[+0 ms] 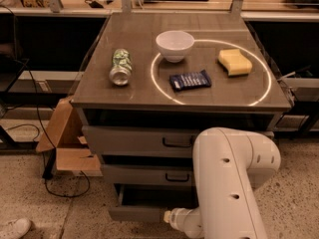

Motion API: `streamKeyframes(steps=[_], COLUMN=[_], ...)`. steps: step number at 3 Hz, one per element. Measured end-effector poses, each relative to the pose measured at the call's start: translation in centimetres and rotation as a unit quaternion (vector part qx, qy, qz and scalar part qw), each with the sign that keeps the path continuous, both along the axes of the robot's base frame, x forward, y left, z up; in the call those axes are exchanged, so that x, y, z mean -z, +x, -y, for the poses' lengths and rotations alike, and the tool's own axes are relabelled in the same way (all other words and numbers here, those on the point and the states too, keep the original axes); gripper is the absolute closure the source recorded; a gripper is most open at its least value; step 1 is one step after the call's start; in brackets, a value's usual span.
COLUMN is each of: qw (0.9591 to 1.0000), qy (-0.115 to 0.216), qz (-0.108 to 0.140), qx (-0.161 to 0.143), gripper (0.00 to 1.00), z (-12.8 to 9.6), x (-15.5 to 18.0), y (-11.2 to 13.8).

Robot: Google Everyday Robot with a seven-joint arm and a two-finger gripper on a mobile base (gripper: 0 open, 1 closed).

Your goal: Close bottom drawer

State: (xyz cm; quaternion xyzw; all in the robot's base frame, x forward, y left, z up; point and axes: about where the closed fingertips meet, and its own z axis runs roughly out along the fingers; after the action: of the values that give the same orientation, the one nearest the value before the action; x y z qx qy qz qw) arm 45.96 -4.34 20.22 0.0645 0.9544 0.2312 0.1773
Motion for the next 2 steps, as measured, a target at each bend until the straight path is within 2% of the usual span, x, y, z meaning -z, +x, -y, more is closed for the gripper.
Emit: streamKeyframes(steps=[1,2], qw=[0.9999,0.9999], qy=[-0.007,-0.007], qz=[-0.01,-0.01], qx=[0.005,0.005], gripper=[1.0,1.0], z=[-0.43,-0.43], x=[1.37,1.38], y=[0.71,0.71])
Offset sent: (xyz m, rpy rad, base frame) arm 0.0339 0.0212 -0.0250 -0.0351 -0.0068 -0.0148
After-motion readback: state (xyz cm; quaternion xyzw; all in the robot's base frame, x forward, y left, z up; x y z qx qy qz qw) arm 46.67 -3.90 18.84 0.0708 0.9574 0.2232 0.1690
